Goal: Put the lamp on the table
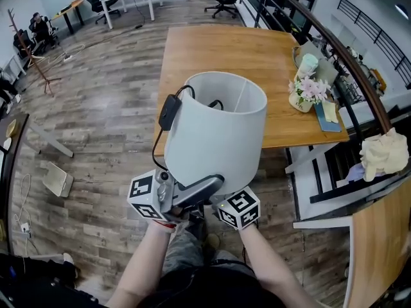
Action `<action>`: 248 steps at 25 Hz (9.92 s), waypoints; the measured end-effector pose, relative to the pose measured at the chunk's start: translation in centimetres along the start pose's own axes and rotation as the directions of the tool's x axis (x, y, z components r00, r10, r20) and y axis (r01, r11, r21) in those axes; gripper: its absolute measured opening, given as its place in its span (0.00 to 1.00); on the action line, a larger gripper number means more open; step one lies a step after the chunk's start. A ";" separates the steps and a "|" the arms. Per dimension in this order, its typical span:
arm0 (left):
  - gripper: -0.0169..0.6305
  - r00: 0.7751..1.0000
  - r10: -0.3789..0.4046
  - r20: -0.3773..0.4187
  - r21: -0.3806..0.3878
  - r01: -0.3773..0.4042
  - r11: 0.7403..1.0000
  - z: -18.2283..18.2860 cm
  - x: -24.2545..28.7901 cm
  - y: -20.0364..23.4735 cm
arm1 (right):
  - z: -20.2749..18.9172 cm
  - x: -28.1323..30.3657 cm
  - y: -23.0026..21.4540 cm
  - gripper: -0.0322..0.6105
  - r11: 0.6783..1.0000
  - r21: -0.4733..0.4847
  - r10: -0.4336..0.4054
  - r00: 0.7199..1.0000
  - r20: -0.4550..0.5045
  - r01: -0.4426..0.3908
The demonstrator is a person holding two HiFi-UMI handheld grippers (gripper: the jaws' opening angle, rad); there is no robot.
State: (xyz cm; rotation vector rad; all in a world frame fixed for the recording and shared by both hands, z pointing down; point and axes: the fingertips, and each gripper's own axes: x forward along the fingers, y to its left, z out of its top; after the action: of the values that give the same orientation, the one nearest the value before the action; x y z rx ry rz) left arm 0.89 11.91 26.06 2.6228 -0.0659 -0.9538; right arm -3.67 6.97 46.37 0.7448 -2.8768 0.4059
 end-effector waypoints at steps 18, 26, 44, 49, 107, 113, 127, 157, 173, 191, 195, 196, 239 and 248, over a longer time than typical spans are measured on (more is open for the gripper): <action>0.06 0.997 -0.069 -0.023 -0.062 0.068 0.996 6.1 0.8 12.3 | 4.9 7.8 -10.8 0.31 0.996 0.015 -0.091 0.996 0.010 0.091; 0.06 0.994 -0.102 -0.031 -0.111 0.098 0.989 7.7 0.6 17.0 | 5.7 10.4 -14.8 0.31 0.989 0.034 -0.144 0.990 0.007 0.143; 0.06 0.991 -0.133 -0.012 -0.193 0.128 0.973 10.0 -1.7 23.8 | 5.3 15.2 -19.7 0.31 0.975 0.055 -0.212 0.977 -0.023 0.213; 0.05 0.993 -0.121 0.002 -0.216 0.118 0.969 9.0 -2.6 24.6 | 3.9 15.4 -20.4 0.31 0.977 0.040 -0.209 0.977 -0.054 0.211; 0.05 0.996 -0.093 -0.004 -0.198 0.090 0.976 7.2 0.2 34.7 | 6.3 17.5 -32.6 0.38 0.961 0.018 -0.276 0.961 -0.030 0.277; 0.05 0.996 -0.086 0.014 -0.209 0.087 0.974 7.2 -0.3 34.2 | 4.4 15.5 -32.3 0.38 0.949 0.026 -0.313 0.949 -0.049 0.314; 0.06 0.995 -0.096 -0.027 -0.238 0.087 0.967 4.9 -0.5 32.5 | 4.4 13.3 -30.5 0.38 0.933 0.001 -0.358 0.932 -0.046 0.359; 0.15 0.985 -0.035 -0.171 -0.203 0.000 0.979 1.2 -1.7 31.5 | 4.4 10.8 -28.2 0.14 0.905 -0.040 -0.425 0.904 -0.039 0.424; 0.15 0.947 0.049 -0.318 -0.173 -0.109 0.979 -2.5 -4.0 32.1 | 4.4 10.3 -27.3 0.06 0.896 -0.044 -0.444 0.895 -0.030 0.443; 0.02 0.860 0.312 -0.404 -0.044 -0.359 0.932 -3.9 -8.3 34.2 | 4.5 9.4 -26.0 0.06 0.890 -0.052 -0.455 0.890 -0.018 0.453; 0.02 0.833 0.351 -0.428 0.000 -0.388 0.922 -4.3 -8.9 34.1 | 4.1 9.1 -25.5 0.06 0.889 -0.051 -0.457 0.889 -0.019 0.455; 0.02 0.825 0.363 -0.433 0.016 -0.395 0.918 -4.4 -9.1 34.1 | 4.2 8.9 -25.4 0.06 0.888 -0.052 -0.457 0.889 -0.015 0.456; 0.02 0.597 0.780 -0.189 0.566 -0.583 0.583 2.0 -11.8 28.8 | 9.9 3.9 -17.4 0.06 0.845 -0.082 -0.500 0.834 0.233 0.529; 0.02 0.582 0.798 -0.155 0.587 -0.595 0.548 2.6 -11.6 27.0 | 9.9 3.5 -15.8 0.06 0.860 -0.105 -0.467 0.853 0.233 0.499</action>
State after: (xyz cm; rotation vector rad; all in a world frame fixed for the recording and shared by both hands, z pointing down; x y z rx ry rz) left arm -7.69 -12.39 40.48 2.6988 -1.3379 -0.0581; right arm 0.39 -10.78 41.15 1.5026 -2.6984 0.0289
